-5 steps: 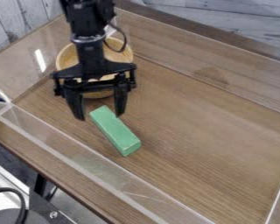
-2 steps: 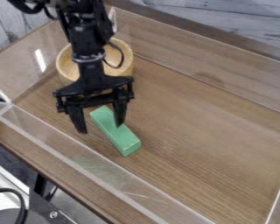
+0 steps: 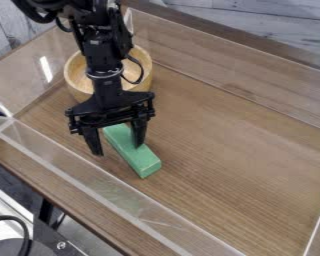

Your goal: Put the green block in the brown bowl

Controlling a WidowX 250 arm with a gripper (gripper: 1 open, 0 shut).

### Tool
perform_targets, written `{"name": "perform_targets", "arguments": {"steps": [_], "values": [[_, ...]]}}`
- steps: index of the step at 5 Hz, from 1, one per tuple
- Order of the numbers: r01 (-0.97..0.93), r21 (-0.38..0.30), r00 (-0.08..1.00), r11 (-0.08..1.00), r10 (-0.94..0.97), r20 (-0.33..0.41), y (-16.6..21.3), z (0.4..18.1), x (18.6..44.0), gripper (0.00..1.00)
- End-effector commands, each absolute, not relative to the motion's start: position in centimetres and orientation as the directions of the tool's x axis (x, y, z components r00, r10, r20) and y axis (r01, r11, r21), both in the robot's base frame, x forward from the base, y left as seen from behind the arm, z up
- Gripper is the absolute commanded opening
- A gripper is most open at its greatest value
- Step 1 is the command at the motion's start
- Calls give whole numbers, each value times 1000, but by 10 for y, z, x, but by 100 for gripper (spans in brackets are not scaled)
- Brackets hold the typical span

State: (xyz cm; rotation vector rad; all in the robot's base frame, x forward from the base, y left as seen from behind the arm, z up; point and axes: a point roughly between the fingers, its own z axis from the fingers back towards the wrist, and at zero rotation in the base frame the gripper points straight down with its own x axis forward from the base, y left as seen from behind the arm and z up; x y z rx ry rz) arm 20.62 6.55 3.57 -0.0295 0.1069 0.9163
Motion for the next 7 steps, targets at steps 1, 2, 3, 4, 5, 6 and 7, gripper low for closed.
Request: {"name": "perform_targets", "arguments": {"steps": [1,2,3,4,5,6,7], "values": [[-787,10,614,617,784,-85,65,39,212,100],[-785,9,616,619,783,-87,63,38,213,100],[-784,10,617,620,782,-87,60,37,214,100],[-783,11,619,622,781,-88,58,36,214,100],[-783,13,619,622,781,-87,56,33,215,100],[-783,16,618,621,781,-86,54,31,215,100],[-785,15,616,619,783,-85,54,28,217,0]]}}
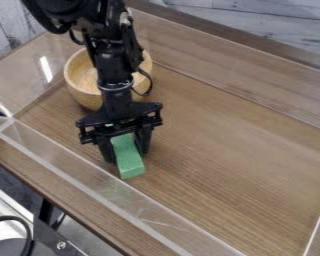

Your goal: Put the green block in the brown bowl

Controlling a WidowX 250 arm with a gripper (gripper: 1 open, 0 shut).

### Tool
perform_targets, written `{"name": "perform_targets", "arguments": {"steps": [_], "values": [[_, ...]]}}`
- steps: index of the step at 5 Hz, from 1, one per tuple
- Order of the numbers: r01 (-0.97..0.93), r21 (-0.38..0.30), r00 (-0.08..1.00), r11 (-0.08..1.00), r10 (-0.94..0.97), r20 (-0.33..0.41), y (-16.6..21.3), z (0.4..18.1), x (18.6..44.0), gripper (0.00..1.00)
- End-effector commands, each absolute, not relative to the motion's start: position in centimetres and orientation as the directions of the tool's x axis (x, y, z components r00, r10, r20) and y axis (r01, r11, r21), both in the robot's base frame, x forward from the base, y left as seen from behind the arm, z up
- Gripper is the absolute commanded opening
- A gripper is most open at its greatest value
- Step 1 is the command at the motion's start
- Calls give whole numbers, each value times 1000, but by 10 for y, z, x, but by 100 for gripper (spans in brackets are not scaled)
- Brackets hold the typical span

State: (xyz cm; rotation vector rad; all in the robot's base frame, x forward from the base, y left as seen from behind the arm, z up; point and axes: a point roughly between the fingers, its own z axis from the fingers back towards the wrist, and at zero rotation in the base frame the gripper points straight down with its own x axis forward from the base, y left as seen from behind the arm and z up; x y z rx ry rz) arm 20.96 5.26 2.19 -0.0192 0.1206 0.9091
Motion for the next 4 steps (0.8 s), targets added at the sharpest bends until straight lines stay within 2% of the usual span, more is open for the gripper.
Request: {"name": "perform_targets", "arguments": {"steps": [1,2,3,4], "values": [[-777,12,627,630,774,-91,50,31,219,0],[-759,4,648,652,755,-99,50,44,222,0],[-733,-23,678,680,727,-106,51,70,230,0],[-746,-67,665,663,737,-120,65,101,253,0]]}}
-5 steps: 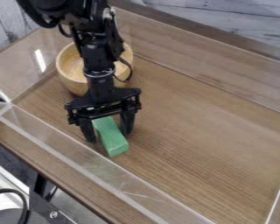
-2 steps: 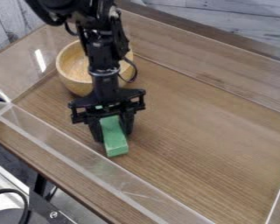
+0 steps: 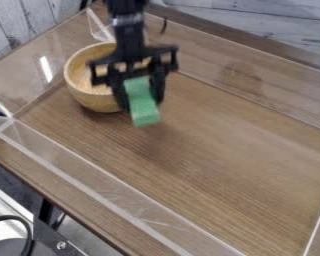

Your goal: Put the green block in the brown bowl

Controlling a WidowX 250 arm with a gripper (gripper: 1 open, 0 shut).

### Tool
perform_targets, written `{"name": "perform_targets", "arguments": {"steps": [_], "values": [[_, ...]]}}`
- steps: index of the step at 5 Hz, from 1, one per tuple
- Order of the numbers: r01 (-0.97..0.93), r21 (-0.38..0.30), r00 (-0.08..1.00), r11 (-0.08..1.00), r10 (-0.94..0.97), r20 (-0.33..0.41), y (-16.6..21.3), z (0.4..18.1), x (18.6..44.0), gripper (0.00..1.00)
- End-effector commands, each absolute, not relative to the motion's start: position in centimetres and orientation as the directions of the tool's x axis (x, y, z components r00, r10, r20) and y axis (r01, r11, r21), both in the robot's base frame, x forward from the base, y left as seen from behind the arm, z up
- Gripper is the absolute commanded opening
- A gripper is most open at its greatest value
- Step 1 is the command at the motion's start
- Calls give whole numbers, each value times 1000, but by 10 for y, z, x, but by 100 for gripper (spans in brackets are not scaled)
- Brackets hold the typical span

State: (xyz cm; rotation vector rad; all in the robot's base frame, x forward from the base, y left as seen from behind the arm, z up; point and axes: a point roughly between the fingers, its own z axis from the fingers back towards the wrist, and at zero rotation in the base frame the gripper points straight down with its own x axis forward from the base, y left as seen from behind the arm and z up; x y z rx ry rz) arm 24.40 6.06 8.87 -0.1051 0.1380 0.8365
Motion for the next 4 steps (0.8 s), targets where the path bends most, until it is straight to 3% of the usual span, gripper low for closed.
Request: {"name": "perform_targets", "arguments": {"steps": [1,2,4], "values": [[-769,-97,639,632,758,-131,82,118,272,0],[-798,-111,603,592,788,-128,111,122,284,0],[-828,-115,560,549,821,-108,147,108,295,0]]}}
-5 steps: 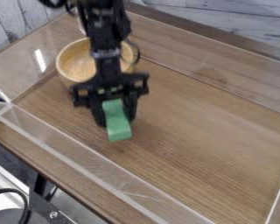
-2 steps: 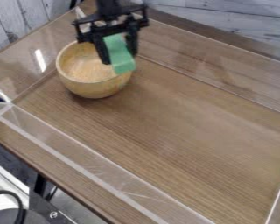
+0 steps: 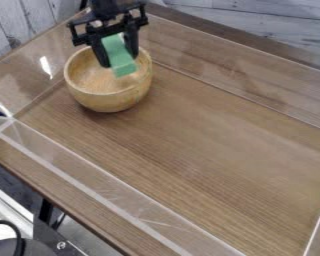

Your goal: Put the green block in the brown bowl

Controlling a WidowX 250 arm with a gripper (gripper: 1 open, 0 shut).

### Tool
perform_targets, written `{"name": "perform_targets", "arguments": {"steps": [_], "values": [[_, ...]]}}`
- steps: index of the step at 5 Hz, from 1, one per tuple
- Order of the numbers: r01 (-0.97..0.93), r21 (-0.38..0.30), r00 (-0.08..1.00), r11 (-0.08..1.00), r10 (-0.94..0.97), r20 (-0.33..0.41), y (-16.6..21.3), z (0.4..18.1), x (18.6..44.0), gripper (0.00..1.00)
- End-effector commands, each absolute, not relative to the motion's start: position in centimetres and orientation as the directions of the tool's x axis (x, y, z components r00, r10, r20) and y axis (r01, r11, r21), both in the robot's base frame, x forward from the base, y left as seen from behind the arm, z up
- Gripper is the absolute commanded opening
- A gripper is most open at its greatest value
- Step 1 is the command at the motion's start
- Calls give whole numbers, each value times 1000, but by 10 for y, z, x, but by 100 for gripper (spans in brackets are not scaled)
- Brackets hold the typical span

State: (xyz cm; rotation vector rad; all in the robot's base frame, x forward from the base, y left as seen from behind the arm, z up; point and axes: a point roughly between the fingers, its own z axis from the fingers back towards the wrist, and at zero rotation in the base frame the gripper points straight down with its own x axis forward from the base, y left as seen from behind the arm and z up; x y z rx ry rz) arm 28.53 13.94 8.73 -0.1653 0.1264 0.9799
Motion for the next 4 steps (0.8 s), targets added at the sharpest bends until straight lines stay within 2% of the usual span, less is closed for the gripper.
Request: {"name": "perform_targets", "arguments": {"steps": [1,4], "values": [[-835,-113,549,538,830,-97,156,98,299,0],[-838,-112,543,533,836,-81,170,78,312,0]]}}
